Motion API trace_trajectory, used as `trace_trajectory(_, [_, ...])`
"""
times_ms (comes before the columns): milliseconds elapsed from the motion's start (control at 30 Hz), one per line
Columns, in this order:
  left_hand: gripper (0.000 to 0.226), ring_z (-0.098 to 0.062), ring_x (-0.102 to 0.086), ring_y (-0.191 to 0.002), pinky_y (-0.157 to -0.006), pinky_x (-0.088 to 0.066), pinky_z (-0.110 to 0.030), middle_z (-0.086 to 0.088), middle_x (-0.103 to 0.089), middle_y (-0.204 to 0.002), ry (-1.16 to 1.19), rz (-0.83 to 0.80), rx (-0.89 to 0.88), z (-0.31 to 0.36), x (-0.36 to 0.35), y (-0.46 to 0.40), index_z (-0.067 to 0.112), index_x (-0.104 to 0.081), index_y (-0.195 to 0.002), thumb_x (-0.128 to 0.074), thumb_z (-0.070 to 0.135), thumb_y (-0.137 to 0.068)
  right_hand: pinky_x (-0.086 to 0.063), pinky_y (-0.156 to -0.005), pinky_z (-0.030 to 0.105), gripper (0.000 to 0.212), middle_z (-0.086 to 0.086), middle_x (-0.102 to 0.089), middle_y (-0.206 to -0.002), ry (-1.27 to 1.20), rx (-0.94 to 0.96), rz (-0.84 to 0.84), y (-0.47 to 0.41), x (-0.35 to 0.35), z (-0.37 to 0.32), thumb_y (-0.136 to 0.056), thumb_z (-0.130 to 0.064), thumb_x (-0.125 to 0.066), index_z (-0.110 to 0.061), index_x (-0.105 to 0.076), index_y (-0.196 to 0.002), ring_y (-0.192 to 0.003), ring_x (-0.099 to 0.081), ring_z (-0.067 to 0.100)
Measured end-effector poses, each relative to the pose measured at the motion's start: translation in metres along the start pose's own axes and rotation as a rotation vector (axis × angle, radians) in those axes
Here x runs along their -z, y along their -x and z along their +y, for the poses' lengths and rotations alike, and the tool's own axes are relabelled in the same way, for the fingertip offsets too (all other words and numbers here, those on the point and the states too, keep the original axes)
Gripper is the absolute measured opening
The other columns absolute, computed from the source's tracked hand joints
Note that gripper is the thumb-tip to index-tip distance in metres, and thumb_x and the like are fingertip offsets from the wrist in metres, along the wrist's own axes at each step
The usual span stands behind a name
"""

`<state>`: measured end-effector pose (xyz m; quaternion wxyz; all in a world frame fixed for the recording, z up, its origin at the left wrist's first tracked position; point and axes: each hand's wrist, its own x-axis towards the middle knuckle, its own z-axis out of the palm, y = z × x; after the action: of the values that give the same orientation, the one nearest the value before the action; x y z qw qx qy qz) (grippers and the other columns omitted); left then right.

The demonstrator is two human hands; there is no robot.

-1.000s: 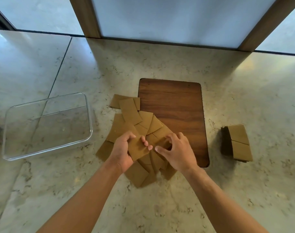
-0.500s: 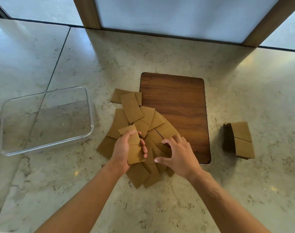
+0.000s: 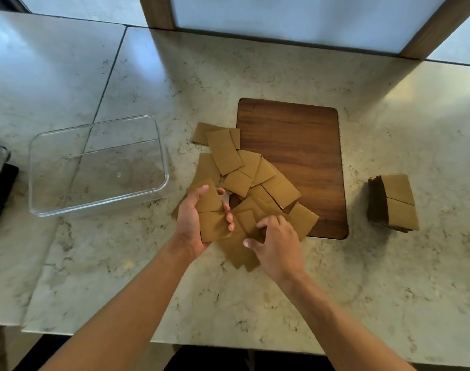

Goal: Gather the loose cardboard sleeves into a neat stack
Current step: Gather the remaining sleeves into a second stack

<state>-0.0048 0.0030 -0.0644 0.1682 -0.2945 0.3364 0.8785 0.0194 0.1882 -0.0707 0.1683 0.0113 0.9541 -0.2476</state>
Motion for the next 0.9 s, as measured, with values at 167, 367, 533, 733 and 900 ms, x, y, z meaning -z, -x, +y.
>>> trace_trajectory(167, [0.03,-0.027,-0.057,-0.056,-0.05,-0.05,-0.034,-0.013,-0.059,-0.072,-0.055,0.143,-0.084,-0.008,0.013,0.027,0.006,-0.06,-0.105,-0.053,0.034,-0.097,-0.05,-0.093,0.035,0.038,-0.003,-0.058,-0.112,-0.115,-0.064,-0.04,-0.002,0.004,-0.003,-0.087,-0.042,-0.079,-0.022,-0.06,-0.114,-0.11,-0.058,0.018])
trace_trajectory(367, [0.018,-0.028,-0.059,-0.051,-0.046,-0.048,-0.033,-0.019,-0.066,-0.078,-0.298,0.404,-0.15,-0.032,0.028,0.061,0.004,-0.068,-0.1,-0.065,0.02,-0.091,-0.046,-0.093,0.038,0.075,0.002,-0.06,-0.109,0.266,-0.009,0.074,0.028,-0.007,-0.007,-0.083,-0.084,-0.044,-0.019,-0.062,-0.116,-0.101,-0.056,0.021])
trace_trajectory(533, [0.039,-0.03,-0.064,-0.051,-0.047,-0.051,-0.035,-0.018,-0.075,-0.072,-0.404,0.397,-0.071,-0.05,0.019,0.071,0.002,-0.067,-0.108,-0.073,0.029,-0.08,-0.044,-0.09,0.035,0.046,-0.005,-0.049,-0.105,0.034,-0.038,0.047,0.036,-0.024,-0.011,-0.087,-0.055,-0.073,-0.024,-0.048,-0.111,-0.099,-0.049,0.018])
trace_trajectory(733, [0.068,-0.027,-0.06,-0.054,-0.05,-0.051,-0.035,-0.019,-0.066,-0.079,-0.23,0.267,-0.013,-0.029,0.042,0.07,0.005,-0.065,-0.11,-0.058,0.07,-0.091,-0.048,-0.056,0.016,0.035,-0.011,-0.07,-0.093,-0.517,0.171,-0.308,0.015,0.024,0.008,-0.095,-0.015,-0.072,-0.045,-0.057,-0.106,-0.071,-0.063,0.002])
trace_trajectory(900, [0.108,-0.034,-0.066,-0.074,-0.062,-0.055,-0.042,-0.023,-0.067,-0.089,-0.229,-0.032,0.334,-0.018,0.059,0.065,0.005,-0.071,-0.11,-0.034,0.099,-0.071,-0.046,-0.071,0.042,0.036,0.016,-0.073,-0.101,-0.689,0.236,-0.606,0.001,0.076,0.008,-0.08,-0.008,-0.075,-0.03,-0.075,-0.109,-0.083,-0.063,0.029])
